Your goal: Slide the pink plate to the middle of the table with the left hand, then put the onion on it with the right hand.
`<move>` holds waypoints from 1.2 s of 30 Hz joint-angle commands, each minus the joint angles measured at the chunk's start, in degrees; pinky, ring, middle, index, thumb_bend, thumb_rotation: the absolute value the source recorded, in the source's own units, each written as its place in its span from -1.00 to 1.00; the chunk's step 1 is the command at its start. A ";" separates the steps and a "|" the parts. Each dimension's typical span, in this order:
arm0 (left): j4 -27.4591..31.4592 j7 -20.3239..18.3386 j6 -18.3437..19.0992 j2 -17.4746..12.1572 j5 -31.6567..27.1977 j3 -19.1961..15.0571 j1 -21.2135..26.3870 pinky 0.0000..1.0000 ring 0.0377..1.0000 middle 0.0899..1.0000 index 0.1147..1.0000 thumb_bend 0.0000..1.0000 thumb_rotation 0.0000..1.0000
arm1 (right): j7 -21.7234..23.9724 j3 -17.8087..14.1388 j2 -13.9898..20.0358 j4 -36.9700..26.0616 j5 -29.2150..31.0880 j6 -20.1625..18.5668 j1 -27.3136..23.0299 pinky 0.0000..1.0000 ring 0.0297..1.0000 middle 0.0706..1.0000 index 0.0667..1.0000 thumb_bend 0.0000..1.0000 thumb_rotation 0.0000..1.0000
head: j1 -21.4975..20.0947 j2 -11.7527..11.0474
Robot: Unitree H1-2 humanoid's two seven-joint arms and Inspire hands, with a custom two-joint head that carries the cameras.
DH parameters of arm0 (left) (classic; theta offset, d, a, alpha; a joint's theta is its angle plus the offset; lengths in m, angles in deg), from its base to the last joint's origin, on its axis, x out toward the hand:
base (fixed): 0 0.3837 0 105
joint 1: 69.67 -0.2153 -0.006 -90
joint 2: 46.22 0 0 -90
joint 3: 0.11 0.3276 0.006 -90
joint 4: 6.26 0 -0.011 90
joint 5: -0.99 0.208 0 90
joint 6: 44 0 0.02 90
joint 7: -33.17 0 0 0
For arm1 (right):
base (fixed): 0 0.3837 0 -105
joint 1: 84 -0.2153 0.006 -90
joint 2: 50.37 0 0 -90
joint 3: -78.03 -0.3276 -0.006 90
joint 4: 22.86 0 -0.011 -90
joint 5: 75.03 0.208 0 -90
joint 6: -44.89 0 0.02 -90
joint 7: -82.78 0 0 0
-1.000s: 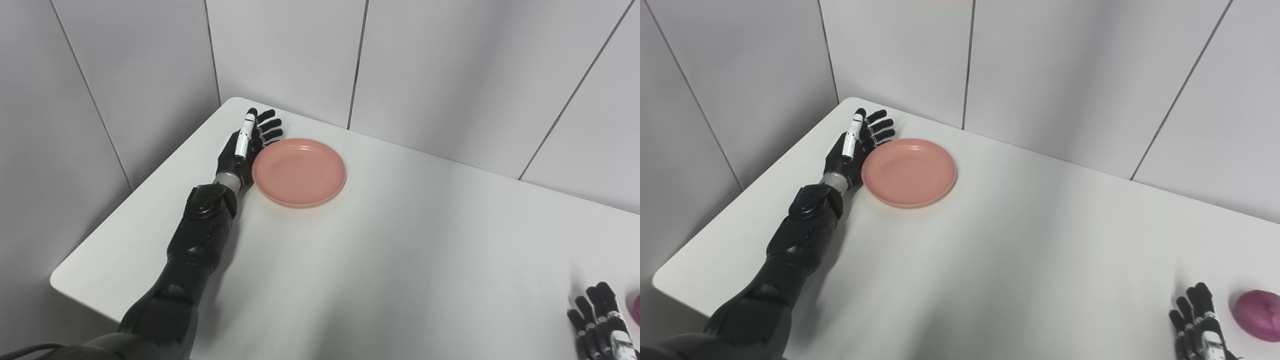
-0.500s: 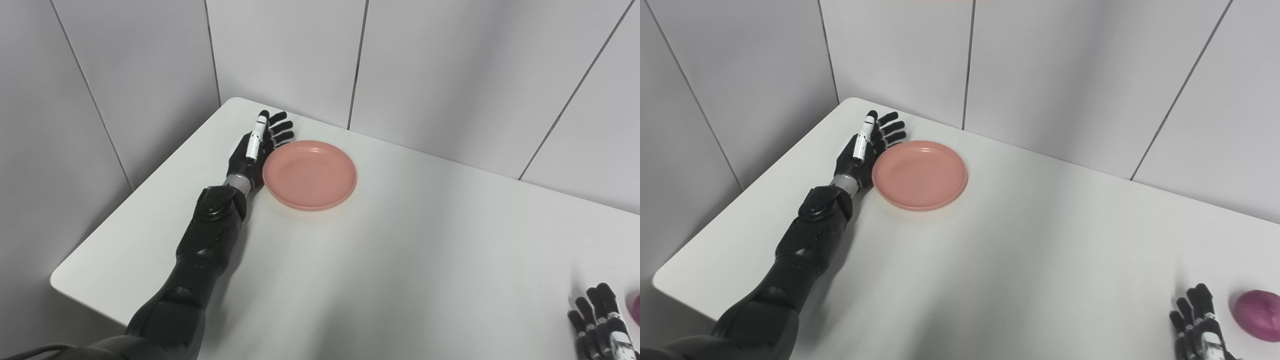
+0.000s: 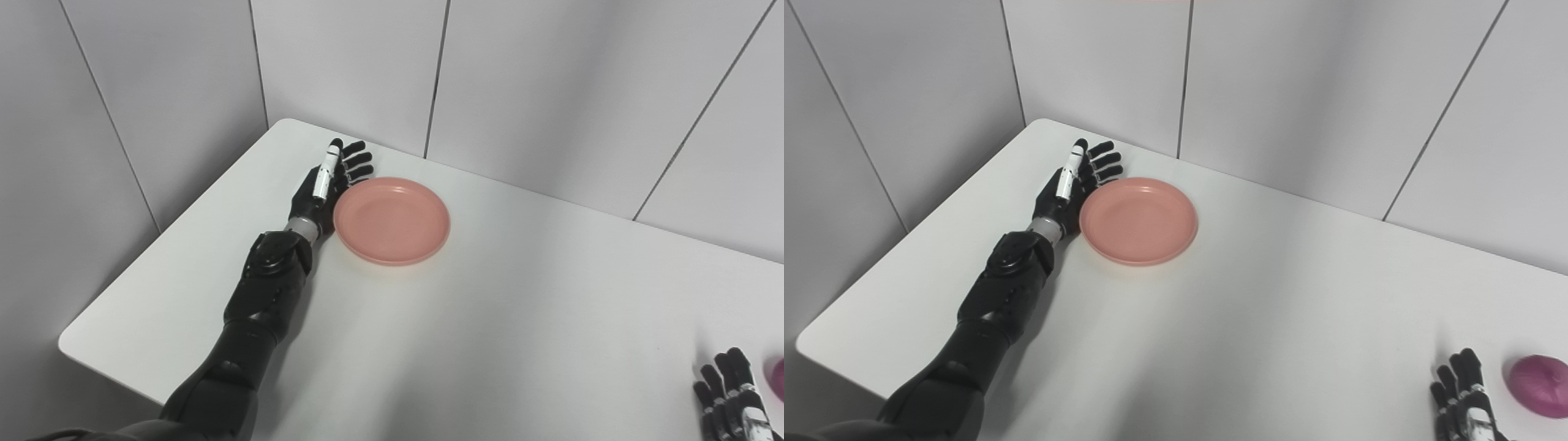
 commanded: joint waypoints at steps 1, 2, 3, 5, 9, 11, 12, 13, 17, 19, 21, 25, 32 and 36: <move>1.05 0.57 1.65 0.93 0.48 0.57 -0.52 0.60 0.61 0.60 0.51 -0.09 1.00 | 0.22 0.92 -1.13 1.78 0.19 -1.40 2.89 1.00 1.00 1.00 1.00 -0.83 1.00 | -0.40 0.38; 1.31 0.64 1.82 1.12 0.56 0.56 -0.65 0.60 0.61 0.60 0.51 -0.10 1.00 | 0.22 0.88 -1.21 1.79 0.29 -1.19 2.92 1.00 1.00 1.00 1.00 -0.86 1.00 | -0.40 0.38; 2.07 0.96 2.33 1.55 0.85 0.73 -0.96 0.59 0.60 0.60 0.51 -0.11 1.00 | 0.11 1.01 -1.15 1.60 -0.01 -1.35 2.95 1.00 1.00 1.00 1.00 -0.88 1.00 | -0.89 0.67; 3.19 1.51 3.09 2.24 1.31 1.03 -1.40 0.57 0.60 0.60 0.52 -0.14 1.00 | -0.07 1.13 -1.13 1.24 -0.28 -1.75 3.01 1.00 1.00 1.00 1.00 -0.93 1.00 | -1.27 0.86; 4.33 2.12 3.77 3.17 1.73 1.36 -1.69 0.59 0.63 0.62 0.55 -0.15 1.00 | -0.14 1.34 -1.29 0.91 -0.37 -1.55 3.11 1.00 1.00 1.00 1.00 -0.98 1.00 | -2.09 1.15; 4.61 2.35 3.89 3.58 1.84 1.31 -1.65 0.59 0.63 0.62 0.55 -0.14 1.00 | -0.29 1.47 -1.42 0.74 -0.46 -1.81 3.12 1.00 1.00 1.00 1.00 -0.97 1.00 | -2.52 1.22; 4.88 2.94 4.18 4.04 2.05 1.33 -1.59 0.59 0.62 0.61 0.54 -0.15 1.00 | -0.28 1.43 -1.57 0.72 -0.22 -1.71 3.14 1.00 1.00 1.00 1.00 -0.97 1.00 | -2.70 1.25; 5.21 3.45 4.64 4.54 2.07 1.32 -1.52 0.60 0.62 0.60 0.54 -0.16 1.00 | -0.47 1.47 -1.66 0.61 -0.45 -1.76 3.18 1.00 1.00 1.00 1.00 -0.96 1.00 | -2.82 1.29; 5.62 3.48 5.36 5.10 2.22 1.87 -1.56 0.62 0.64 0.62 0.55 -0.17 1.00 | -0.65 1.76 -1.84 0.25 -0.79 -1.42 3.30 1.00 1.00 1.00 1.00 -0.97 1.00 | -3.27 1.60; 5.43 3.22 5.07 5.14 2.30 2.14 -1.59 0.61 0.63 0.61 0.54 -0.16 1.00 | -0.93 1.81 -2.09 -0.04 -1.05 -1.46 3.35 1.00 1.00 1.00 1.00 -0.98 1.00 | -3.42 1.78; 5.45 3.14 5.26 5.28 2.08 2.24 -1.61 0.60 0.63 0.60 0.53 -0.16 1.00 | -1.12 2.08 -2.16 -0.32 -1.73 -1.51 3.49 1.00 1.00 1.00 1.00 -0.98 1.00 | -4.28 2.03; 5.96 3.08 5.77 5.49 2.02 2.46 -1.88 0.59 0.63 0.60 0.53 -0.19 1.00 | -1.89 2.13 -2.87 -0.83 -1.98 -1.92 3.68 1.00 1.00 1.00 1.00 -1.00 1.00 | -6.33 1.87; 7.31 2.84 6.06 5.85 2.25 3.33 -3.01 0.63 0.65 0.64 0.56 -0.19 1.00 | -2.79 2.98 -3.36 -1.34 -3.17 -2.30 4.20 1.00 1.00 1.00 1.00 -0.99 1.00 | -8.58 2.14; 7.00 2.05 5.66 5.95 2.42 4.05 -3.59 0.65 0.67 0.65 0.57 -0.19 1.00 | -2.90 3.29 -3.57 -1.45 -3.06 -2.80 4.39 1.00 1.00 1.00 1.00 -0.95 1.00 | -10.13 2.89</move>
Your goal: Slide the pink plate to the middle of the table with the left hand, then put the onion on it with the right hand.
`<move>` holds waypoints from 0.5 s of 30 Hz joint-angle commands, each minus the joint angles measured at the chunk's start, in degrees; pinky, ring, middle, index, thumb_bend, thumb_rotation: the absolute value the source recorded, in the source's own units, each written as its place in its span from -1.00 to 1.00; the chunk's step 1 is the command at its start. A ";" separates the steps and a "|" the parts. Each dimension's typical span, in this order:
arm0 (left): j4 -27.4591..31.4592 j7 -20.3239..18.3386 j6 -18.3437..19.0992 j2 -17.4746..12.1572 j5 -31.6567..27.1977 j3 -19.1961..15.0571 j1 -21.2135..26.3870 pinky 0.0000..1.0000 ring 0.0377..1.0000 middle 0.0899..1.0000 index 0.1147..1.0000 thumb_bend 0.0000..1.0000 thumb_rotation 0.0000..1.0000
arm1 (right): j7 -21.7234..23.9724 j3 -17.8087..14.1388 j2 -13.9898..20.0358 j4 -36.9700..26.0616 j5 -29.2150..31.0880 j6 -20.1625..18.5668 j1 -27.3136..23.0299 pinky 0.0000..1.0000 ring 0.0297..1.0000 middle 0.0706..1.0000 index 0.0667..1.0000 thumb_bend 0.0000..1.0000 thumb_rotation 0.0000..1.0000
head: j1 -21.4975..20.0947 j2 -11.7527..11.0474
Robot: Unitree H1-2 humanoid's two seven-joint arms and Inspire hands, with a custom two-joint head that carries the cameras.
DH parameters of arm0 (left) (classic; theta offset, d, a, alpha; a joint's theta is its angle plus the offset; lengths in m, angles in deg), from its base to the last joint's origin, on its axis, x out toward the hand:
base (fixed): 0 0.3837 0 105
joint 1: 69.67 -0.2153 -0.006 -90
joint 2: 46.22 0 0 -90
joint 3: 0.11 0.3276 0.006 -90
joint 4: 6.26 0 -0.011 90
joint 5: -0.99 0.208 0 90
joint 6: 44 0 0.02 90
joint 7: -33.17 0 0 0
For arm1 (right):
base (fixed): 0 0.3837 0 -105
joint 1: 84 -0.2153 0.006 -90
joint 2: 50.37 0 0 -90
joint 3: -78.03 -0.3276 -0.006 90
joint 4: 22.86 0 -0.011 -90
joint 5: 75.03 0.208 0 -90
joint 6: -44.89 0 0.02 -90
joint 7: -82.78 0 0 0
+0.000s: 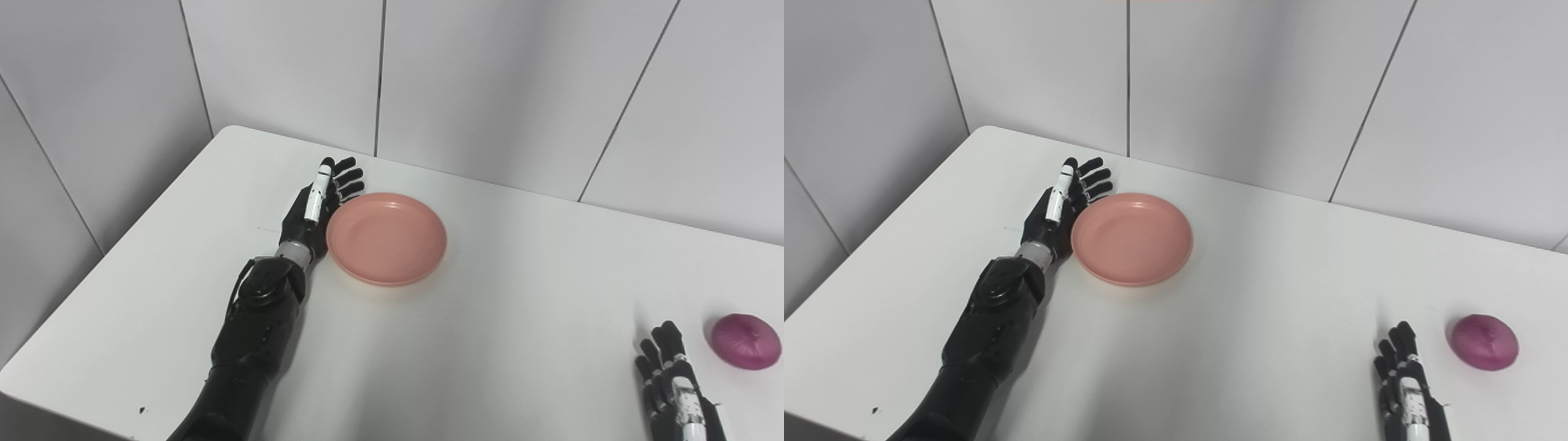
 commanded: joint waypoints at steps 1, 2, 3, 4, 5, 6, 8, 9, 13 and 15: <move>-0.48 -0.74 1.63 0.61 0.26 0.72 -0.93 0.65 0.67 0.65 0.57 -0.19 1.00 | 0.32 1.25 -0.71 1.44 -0.10 -2.76 2.23 1.00 1.00 1.00 1.00 -0.95 1.00 | -0.61 0.29; -0.49 -0.77 1.61 0.74 0.39 0.88 -1.09 0.65 0.66 0.65 0.57 -0.19 1.00 | 0.35 1.25 -0.79 1.86 -0.17 -2.21 2.20 1.00 1.00 1.00 1.00 -0.94 1.00 | -0.96 0.33; -0.49 -0.81 1.58 0.83 0.48 0.98 -1.20 0.64 0.66 0.64 0.56 -0.19 1.00 | 0.36 1.24 -0.86 2.16 -0.22 -1.81 2.18 1.00 1.00 1.00 1.00 -0.93 1.00 | -1.01 0.33; -0.55 -0.95 1.37 0.83 0.90 1.36 -1.36 0.64 0.66 0.64 0.56 -0.19 1.00 | 0.64 1.38 -0.71 2.53 -0.25 -1.63 2.13 1.00 1.00 1.00 1.00 -0.92 1.00 | -1.28 0.39; -0.59 -1.06 1.21 0.81 1.21 1.63 -1.47 0.64 0.66 0.64 0.56 -0.18 1.00 | 0.85 1.49 -0.59 2.76 -0.27 -1.57 2.10 1.00 1.00 1.00 1.00 -0.89 1.00 | -1.28 0.39; -0.65 -1.23 1.06 0.80 1.51 1.96 -1.57 0.64 0.65 0.64 0.55 -0.17 1.00 | 0.94 1.50 -0.61 2.98 -0.16 -1.57 2.06 1.00 1.00 1.00 1.00 -0.86 1.00 | -1.65 0.51; -0.54 -1.29 1.05 0.96 1.68 2.36 -1.75 0.63 0.65 0.64 0.55 -0.17 1.00 | 0.86 1.51 -0.72 3.44 -0.29 -1.25 2.01 1.00 1.00 1.00 1.00 -0.85 1.00 | -2.20 0.66; -0.31 -1.24 1.30 1.14 1.60 2.45 -1.85 0.63 0.65 0.64 0.55 -0.17 1.00 | 0.75 1.55 -0.80 3.70 -0.56 -0.92 1.97 1.00 1.00 1.00 1.00 -0.84 1.00 | -2.62 0.75; 0.71 -0.86 2.25 2.03 1.99 2.84 -2.20 0.63 0.66 0.64 0.57 -0.18 1.00 | 0.70 1.78 -0.95 4.55 -1.27 0.05 1.91 1.00 1.00 1.00 1.00 -0.77 1.00 | -3.55 1.07; 1.15 -0.54 2.43 2.54 2.41 3.05 -2.46 0.61 0.65 0.63 0.56 -0.17 1.00 | 0.87 1.86 -1.05 4.77 -1.07 0.09 1.91 1.00 1.00 1.00 1.00 -0.75 1.00 | -3.99 1.28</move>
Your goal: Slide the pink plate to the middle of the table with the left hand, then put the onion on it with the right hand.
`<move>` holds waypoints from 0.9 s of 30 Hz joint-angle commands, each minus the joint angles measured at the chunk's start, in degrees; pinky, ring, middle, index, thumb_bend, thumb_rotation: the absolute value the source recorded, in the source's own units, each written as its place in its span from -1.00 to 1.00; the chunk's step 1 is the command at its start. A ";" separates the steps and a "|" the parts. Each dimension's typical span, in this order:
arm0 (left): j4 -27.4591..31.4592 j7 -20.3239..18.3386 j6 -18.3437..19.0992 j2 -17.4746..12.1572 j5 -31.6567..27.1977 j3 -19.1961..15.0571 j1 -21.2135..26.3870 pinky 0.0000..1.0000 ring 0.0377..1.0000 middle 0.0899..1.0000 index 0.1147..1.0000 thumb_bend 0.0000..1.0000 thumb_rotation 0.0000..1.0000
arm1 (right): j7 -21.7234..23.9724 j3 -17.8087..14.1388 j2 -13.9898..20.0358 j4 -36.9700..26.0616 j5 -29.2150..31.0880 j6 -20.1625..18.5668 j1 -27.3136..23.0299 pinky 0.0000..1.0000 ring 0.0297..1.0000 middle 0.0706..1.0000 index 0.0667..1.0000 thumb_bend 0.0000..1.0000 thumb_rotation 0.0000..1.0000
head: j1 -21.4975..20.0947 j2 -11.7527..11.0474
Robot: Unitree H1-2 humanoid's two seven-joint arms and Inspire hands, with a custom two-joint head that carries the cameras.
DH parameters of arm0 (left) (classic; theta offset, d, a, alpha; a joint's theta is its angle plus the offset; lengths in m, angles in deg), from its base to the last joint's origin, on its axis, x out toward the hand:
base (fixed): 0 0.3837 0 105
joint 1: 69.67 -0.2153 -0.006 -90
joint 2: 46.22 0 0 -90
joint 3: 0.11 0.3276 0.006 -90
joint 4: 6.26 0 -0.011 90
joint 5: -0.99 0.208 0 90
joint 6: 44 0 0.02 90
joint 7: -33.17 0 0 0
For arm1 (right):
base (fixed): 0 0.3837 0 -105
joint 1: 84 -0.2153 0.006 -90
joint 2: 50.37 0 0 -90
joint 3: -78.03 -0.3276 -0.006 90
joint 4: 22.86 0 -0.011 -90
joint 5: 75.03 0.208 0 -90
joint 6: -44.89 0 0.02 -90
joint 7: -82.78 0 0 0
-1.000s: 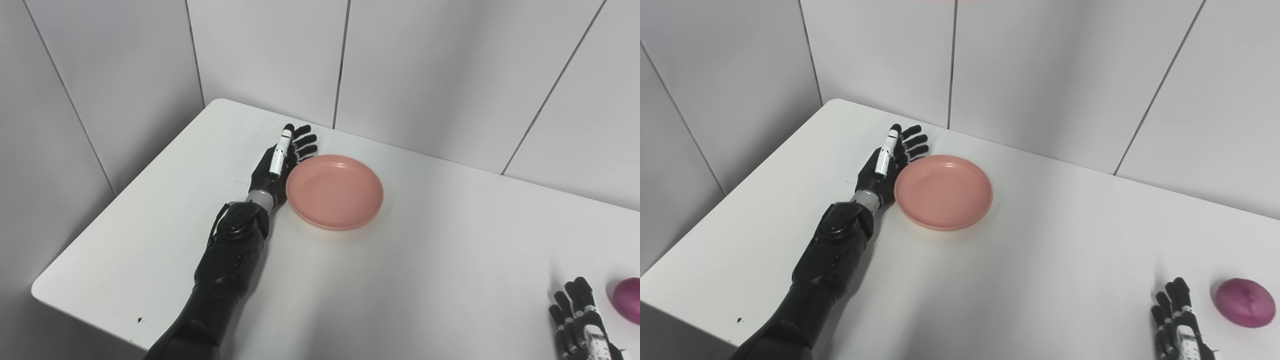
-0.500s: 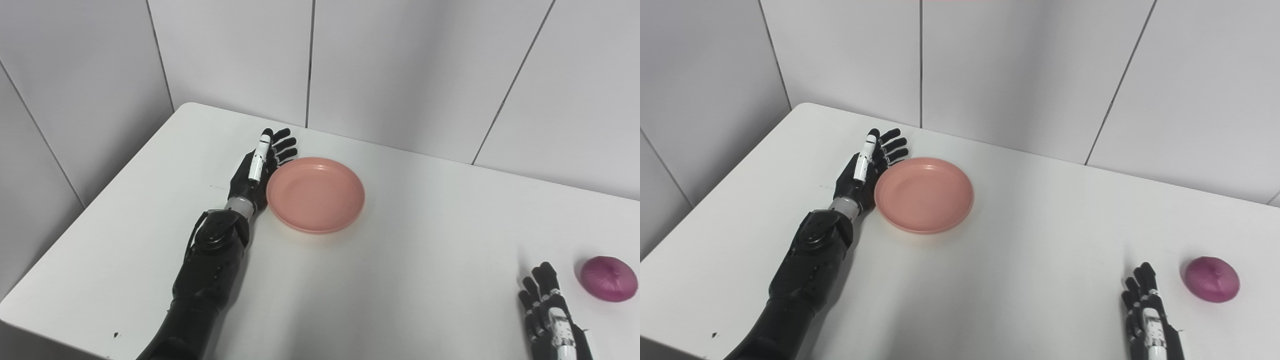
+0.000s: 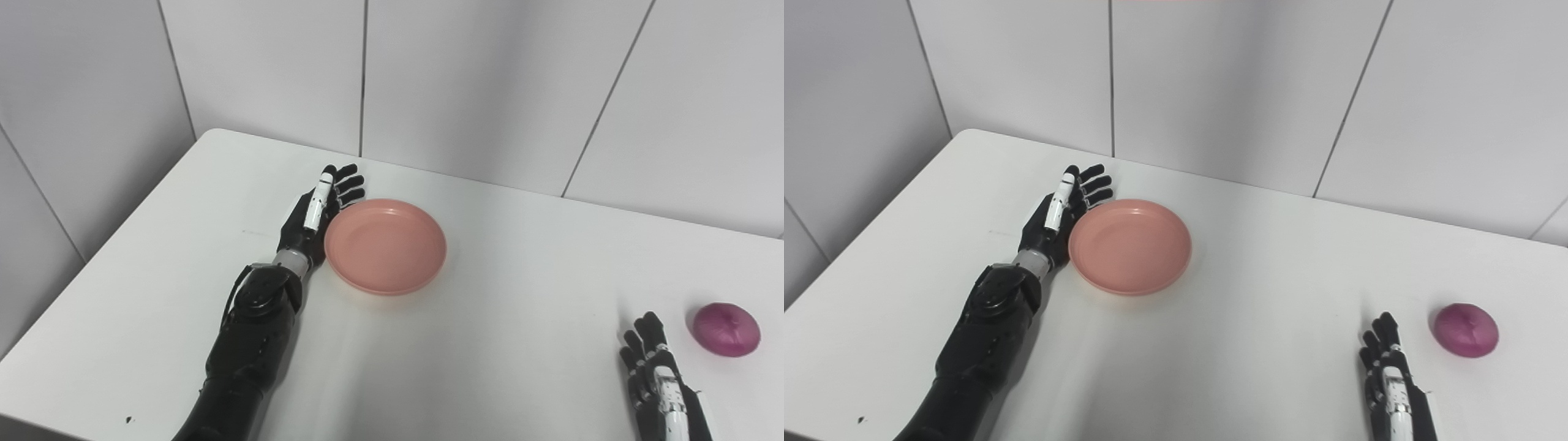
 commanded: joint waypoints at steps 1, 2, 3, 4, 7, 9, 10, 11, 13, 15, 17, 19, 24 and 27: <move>-0.21 0.65 2.76 1.10 0.57 0.59 -1.38 0.61 0.64 0.62 0.55 -0.18 1.00 | 0.87 1.40 -0.95 4.08 -0.21 -0.58 2.18 1.00 1.00 1.00 1.00 -0.74 1.00 | 0.05 -0.04; 0.12 0.90 2.79 1.31 0.85 0.70 -1.60 0.60 0.64 0.62 0.55 -0.17 1.00 | 0.87 1.45 -1.04 4.02 -0.12 -0.63 2.24 1.00 1.00 1.00 1.00 -0.74 1.00 | -0.54 0.19; 0.35 1.05 2.82 1.44 1.03 0.78 -1.75 0.60 0.63 0.61 0.54 -0.17 1.00 | 0.87 1.48 -1.12 3.98 -0.02 -0.66 2.29 1.00 1.00 1.00 1.00 -0.75 1.00 | -0.65 0.23; 0.76 1.02 3.00 1.59 1.06 0.86 -1.99 0.60 0.63 0.61 0.54 -0.17 1.00 | 0.87 1.50 -1.24 3.87 0.20 -0.86 2.35 1.00 1.00 1.00 1.00 -0.75 1.00 | -1.20 0.40; 1.87 0.71 3.76 2.00 0.97 1.00 -2.64 0.61 0.63 0.62 0.54 -0.17 1.00 | 0.71 1.62 -1.57 3.81 0.34 -1.13 2.37 1.00 1.00 1.00 1.00 -0.73 1.00 | -2.31 0.72; 2.43 0.61 3.79 2.39 1.02 1.10 -3.07 0.61 0.63 0.61 0.55 -0.17 1.00 | 0.45 1.80 -1.70 3.77 -0.11 -1.21 2.34 1.00 1.00 1.00 1.00 -0.72 1.00 | -2.73 0.85; 2.44 0.27 3.55 2.49 0.94 1.19 -3.20 0.62 0.64 0.63 0.56 -0.16 1.00 | 0.36 1.91 -1.73 3.67 -0.36 -1.26 2.37 1.00 1.00 1.00 1.00 -0.71 1.00 | -2.78 0.87; 2.41 -0.16 3.28 2.48 0.89 1.32 -3.29 0.62 0.64 0.63 0.57 -0.16 1.00 | 0.16 2.03 -1.83 3.56 -0.80 -1.16 2.41 1.00 1.00 1.00 1.00 -0.71 1.00 | -3.03 1.01; 2.45 -0.70 2.91 2.38 1.18 1.74 -3.37 0.63 0.65 0.64 0.58 -0.14 1.00 | 0.04 2.09 -2.07 3.47 -0.86 -1.19 2.42 1.00 1.00 1.00 1.00 -0.70 1.00 | -3.31 1.20; 2.76 -0.79 2.78 2.46 1.44 2.02 -3.46 0.62 0.65 0.64 0.58 -0.14 1.00 | -0.10 2.26 -2.16 3.48 -1.33 -1.05 2.38 1.00 1.00 1.00 1.00 -0.70 1.00 | -3.61 1.34; 3.20 -0.55 2.65 2.74 1.64 2.21 -3.64 0.62 0.64 0.64 0.57 -0.14 1.00 | -0.17 2.36 -2.26 3.59 -1.61 -0.91 2.34 1.00 1.00 1.00 1.00 -0.68 1.00 | -4.03 1.48; 3.98 0.19 2.96 3.26 1.82 2.31 -3.92 0.62 0.64 0.63 0.56 -0.13 1.00 | 0.06 2.47 -2.36 3.67 -1.57 -0.97 2.29 1.00 1.00 1.00 1.00 -0.65 1.00 | -4.69 1.67; 5.66 0.65 3.23 4.34 1.58 2.50 -4.82 0.65 0.65 0.64 0.57 -0.10 1.00 | -0.02 2.56 -2.86 3.68 -1.61 -0.91 2.24 1.00 1.00 1.00 1.00 -0.66 1.00 | -6.22 2.23; 6.95 1.19 3.19 5.21 1.82 2.68 -5.54 0.66 0.66 0.64 0.58 -0.12 1.00 | -0.01 2.52 -3.23 3.55 -1.22 -1.20 2.20 1.00 1.00 1.00 1.00 -0.68 1.00 | -6.66 2.44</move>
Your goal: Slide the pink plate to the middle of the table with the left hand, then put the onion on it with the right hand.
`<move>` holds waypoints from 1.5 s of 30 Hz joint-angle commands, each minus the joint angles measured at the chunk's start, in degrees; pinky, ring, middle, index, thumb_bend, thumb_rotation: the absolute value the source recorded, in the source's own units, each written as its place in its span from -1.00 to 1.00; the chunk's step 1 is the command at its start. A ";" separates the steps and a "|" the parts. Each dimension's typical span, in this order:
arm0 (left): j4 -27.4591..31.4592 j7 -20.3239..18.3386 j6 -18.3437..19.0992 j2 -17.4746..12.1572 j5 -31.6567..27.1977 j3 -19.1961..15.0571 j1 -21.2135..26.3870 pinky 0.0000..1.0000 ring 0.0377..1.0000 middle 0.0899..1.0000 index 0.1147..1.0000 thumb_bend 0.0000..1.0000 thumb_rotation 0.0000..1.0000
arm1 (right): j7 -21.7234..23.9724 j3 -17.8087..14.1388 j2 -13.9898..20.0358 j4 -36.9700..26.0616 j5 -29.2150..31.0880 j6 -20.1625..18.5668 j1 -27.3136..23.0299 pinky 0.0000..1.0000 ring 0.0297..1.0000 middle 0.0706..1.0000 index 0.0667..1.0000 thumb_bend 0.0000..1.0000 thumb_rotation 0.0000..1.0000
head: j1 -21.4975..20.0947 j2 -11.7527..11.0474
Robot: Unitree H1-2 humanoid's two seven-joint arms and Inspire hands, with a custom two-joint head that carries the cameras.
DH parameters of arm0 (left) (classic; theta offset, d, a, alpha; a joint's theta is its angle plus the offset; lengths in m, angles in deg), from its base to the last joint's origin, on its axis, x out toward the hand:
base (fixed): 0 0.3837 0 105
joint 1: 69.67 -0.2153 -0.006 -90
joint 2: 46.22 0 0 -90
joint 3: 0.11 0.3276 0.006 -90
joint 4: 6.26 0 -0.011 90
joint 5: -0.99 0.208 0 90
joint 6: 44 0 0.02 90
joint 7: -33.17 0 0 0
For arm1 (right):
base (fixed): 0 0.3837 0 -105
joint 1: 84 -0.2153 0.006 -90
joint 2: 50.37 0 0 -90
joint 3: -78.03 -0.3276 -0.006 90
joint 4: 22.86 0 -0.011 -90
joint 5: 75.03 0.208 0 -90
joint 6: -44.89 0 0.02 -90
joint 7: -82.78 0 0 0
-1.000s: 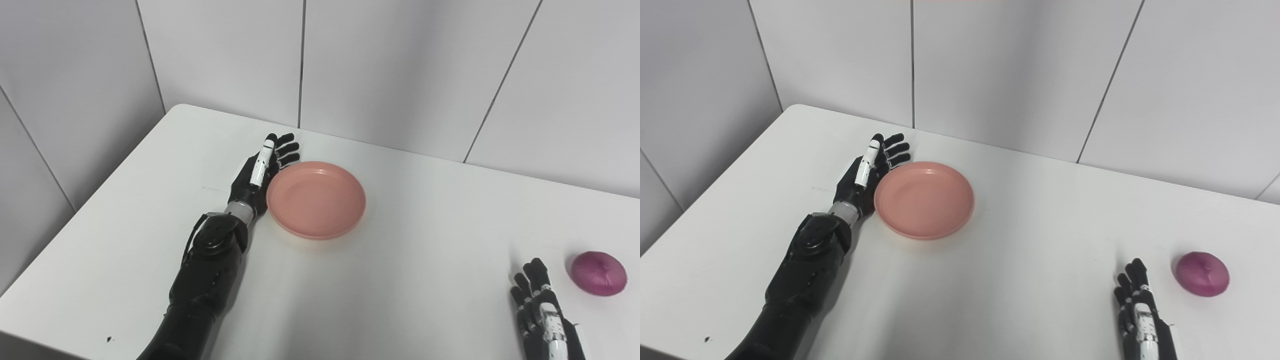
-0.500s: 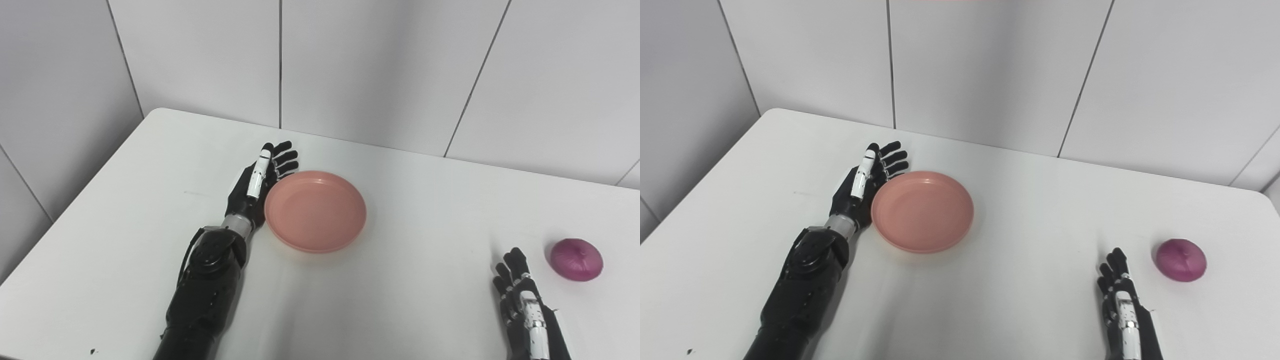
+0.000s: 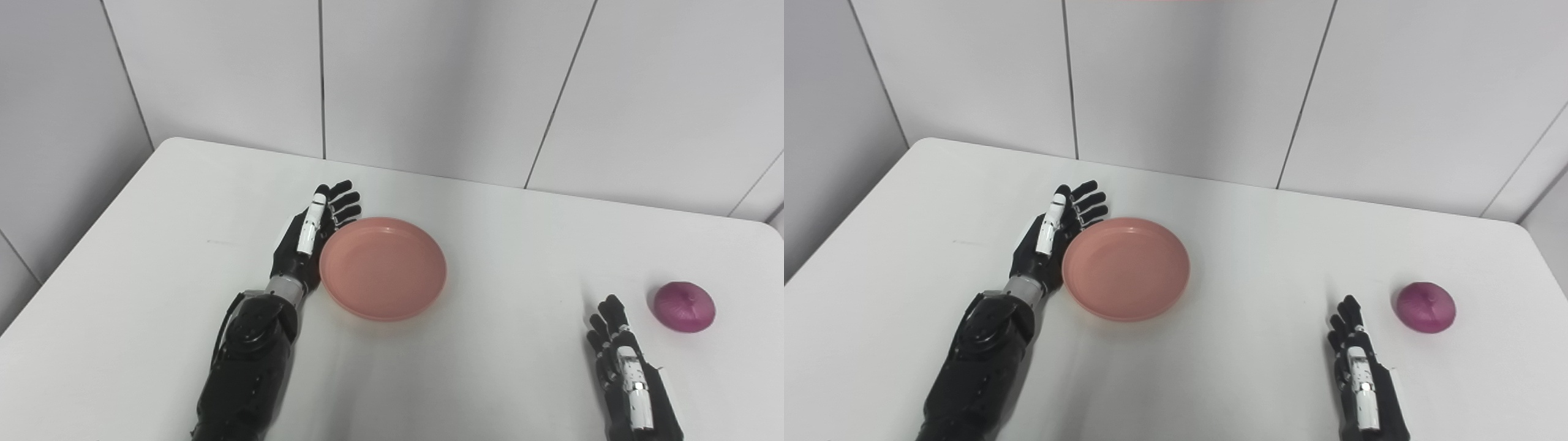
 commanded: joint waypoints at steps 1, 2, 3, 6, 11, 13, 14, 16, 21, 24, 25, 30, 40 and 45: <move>0.62 1.22 2.52 0.99 0.84 0.43 -1.23 0.66 0.66 0.64 0.58 -0.13 1.00 | 0.40 1.98 -2.49 3.43 0.59 -1.63 2.36 1.00 1.00 1.00 1.00 -0.68 1.00 | -0.36 0.18; 1.09 1.49 2.51 1.28 1.16 0.62 -1.54 0.65 0.65 0.64 0.58 -0.13 1.00 | 0.37 2.03 -2.61 3.33 0.62 -1.82 2.36 1.00 1.00 1.00 1.00 -0.67 1.00 | -0.78 0.37; 1.38 1.61 2.39 1.52 1.44 0.78 -1.80 0.65 0.66 0.65 0.59 -0.13 1.00 | 0.33 2.11 -2.66 3.28 0.52 -1.89 2.35 1.00 1.00 1.00 1.00 -0.66 1.00 | -0.86 0.40; 2.36 2.17 2.42 2.26 2.31 1.31 -2.58 0.66 0.69 0.68 0.61 -0.11 1.00 | 0.26 2.41 -2.73 3.34 0.03 -1.58 2.31 1.00 1.00 1.00 1.00 -0.65 1.00 | -1.85 0.72; 4.26 3.71 2.18 4.14 4.07 2.33 -4.17 0.66 0.70 0.69 0.62 -0.06 1.00 | 0.20 2.54 -2.95 4.05 0.26 -0.89 2.09 1.00 1.00 1.00 1.00 -0.60 1.00 | -2.69 1.00; 4.60 4.04 2.11 4.73 4.34 2.43 -4.56 0.66 0.70 0.69 0.63 -0.06 1.00 | 0.22 2.50 -3.01 4.27 0.29 -0.67 2.04 1.00 1.00 1.00 1.00 -0.60 1.00 | -2.77 1.15; 4.86 4.32 2.14 5.23 4.41 2.54 -4.86 0.66 0.70 0.69 0.63 -0.06 1.00 | 0.14 2.45 -3.07 4.35 0.27 -0.67 2.02 1.00 1.00 1.00 1.00 -0.60 1.00 | -2.86 1.26; 5.36 4.62 2.22 5.90 4.48 2.73 -5.30 0.67 0.70 0.69 0.62 -0.06 1.00 | 0.02 2.40 -3.14 4.36 0.21 -0.75 2.01 1.00 1.00 1.00 1.00 -0.59 1.00 | -3.09 1.42; 5.85 3.91 1.74 7.28 3.79 3.21 -6.61 0.72 0.75 0.72 0.65 -0.06 1.00 | 0.02 2.51 -3.12 4.50 -0.11 -0.54 1.96 1.00 1.00 1.00 1.00 -0.56 1.00 | -3.77 1.82; 6.25 3.62 1.15 8.11 3.64 3.65 -7.50 0.69 0.73 0.72 0.65 -0.05 1.00 | -0.07 2.65 -3.18 4.32 -0.33 -0.71 1.99 1.00 1.00 1.00 1.00 -0.57 1.00 | -3.99 1.94; 6.48 3.33 1.02 8.30 3.54 3.85 -7.76 0.69 0.73 0.72 0.65 -0.04 1.00 | -0.14 2.70 -3.23 4.18 -0.42 -0.80 2.02 1.00 1.00 1.00 1.00 -0.57 1.00 | -4.23 2.05; 7.76 1.48 0.97 8.90 2.59 5.22 -9.24 0.74 0.75 0.75 0.68 -0.03 1.00 | -0.43 2.90 -3.50 3.80 -0.71 -0.82 2.12 1.00 1.00 1.00 1.00 -0.60 1.00 | -4.83 2.34; 9.01 -2.88 0.97 7.68 1.55 7.85 -11.29 0.83 0.82 0.82 0.77 -0.02 1.00 | -0.85 3.20 -3.53 3.53 -0.73 -1.41 2.15 1.00 1.00 1.00 1.00 -0.57 1.00 | -5.55 2.86; 10.43 -3.99 2.07 7.32 1.50 8.41 -12.37 0.85 0.84 0.85 0.81 -0.03 1.00 | -0.91 3.34 -3.36 3.37 -0.80 -1.39 2.21 1.00 1.00 1.00 1.00 -0.54 1.00 | -5.85 3.13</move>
